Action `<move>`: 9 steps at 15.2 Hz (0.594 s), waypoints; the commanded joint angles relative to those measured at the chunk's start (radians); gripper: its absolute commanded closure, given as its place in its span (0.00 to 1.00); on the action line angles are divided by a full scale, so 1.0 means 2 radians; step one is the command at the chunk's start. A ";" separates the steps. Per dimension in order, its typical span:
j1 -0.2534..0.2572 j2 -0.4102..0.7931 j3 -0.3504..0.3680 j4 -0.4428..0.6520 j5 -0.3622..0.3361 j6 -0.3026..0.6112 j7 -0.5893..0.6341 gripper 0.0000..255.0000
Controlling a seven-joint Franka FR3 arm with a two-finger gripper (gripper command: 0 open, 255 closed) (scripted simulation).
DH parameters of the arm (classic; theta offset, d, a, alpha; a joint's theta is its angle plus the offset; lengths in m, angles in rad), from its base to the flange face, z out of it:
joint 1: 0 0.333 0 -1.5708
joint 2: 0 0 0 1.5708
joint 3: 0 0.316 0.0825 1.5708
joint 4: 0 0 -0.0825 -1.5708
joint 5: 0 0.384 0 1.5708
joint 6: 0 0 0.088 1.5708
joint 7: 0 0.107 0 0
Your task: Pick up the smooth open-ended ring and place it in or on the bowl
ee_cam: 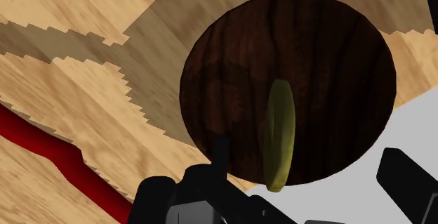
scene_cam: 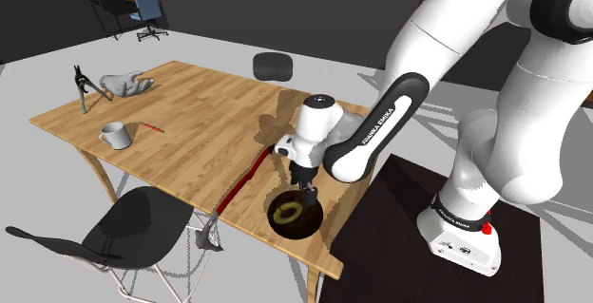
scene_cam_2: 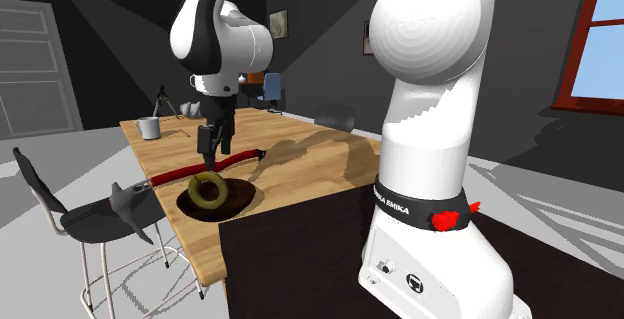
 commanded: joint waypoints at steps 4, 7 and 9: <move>-0.001 -0.054 -0.002 -0.003 -0.011 -0.051 0.009 0.00; -0.001 -0.054 -0.002 -0.003 -0.011 -0.051 0.009 0.00; -0.001 -0.054 -0.002 -0.003 -0.011 -0.051 0.009 0.00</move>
